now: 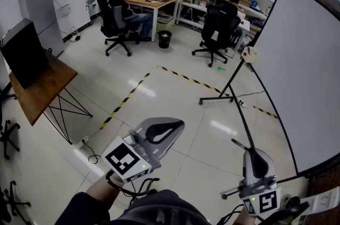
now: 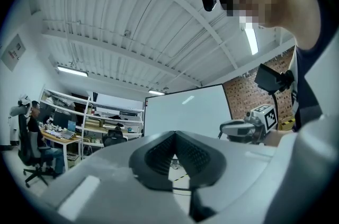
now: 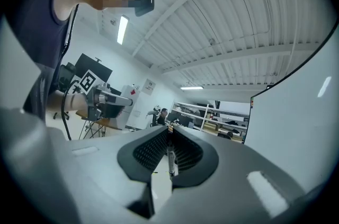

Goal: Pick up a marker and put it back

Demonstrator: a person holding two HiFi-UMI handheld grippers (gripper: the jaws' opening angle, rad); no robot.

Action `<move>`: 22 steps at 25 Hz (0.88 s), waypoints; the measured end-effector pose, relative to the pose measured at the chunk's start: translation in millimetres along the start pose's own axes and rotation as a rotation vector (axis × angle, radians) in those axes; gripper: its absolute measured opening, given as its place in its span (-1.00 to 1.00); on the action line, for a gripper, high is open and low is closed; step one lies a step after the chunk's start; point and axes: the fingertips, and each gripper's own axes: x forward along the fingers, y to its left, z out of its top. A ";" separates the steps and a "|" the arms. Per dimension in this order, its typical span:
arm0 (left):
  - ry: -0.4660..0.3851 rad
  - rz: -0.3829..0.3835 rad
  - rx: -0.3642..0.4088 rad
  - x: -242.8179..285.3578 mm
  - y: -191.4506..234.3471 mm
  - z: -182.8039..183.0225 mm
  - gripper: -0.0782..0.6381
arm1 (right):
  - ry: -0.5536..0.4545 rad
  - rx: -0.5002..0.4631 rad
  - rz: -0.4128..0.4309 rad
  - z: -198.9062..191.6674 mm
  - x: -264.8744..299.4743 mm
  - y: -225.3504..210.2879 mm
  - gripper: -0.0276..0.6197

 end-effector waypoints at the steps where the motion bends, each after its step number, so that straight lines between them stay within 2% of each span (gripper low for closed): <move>1: 0.001 -0.002 0.000 -2.5 3.3 -0.2 -0.76 | -0.002 -0.006 -0.001 2.5 3.2 2.4 -0.83; 4: 0.020 -0.011 0.008 -8.3 14.5 -3.8 -0.76 | -0.013 -0.027 -0.006 11.7 14.9 6.6 -0.83; 6: 0.003 -0.012 -0.001 -5.8 22.1 -1.8 -0.76 | -0.019 -0.038 -0.010 16.3 22.6 5.1 -0.83; 10: 0.013 -0.017 0.002 5.6 34.4 -6.5 -0.76 | -0.022 -0.048 -0.025 15.2 33.7 -8.7 -0.83; 17: 0.029 -0.003 0.029 46.7 63.4 -13.4 -0.76 | -0.042 -0.021 -0.027 -6.9 66.5 -47.6 -0.83; 22: 0.013 0.024 0.061 95.6 80.2 -12.5 -0.76 | -0.058 0.019 -0.020 -32.6 91.6 -94.3 -0.83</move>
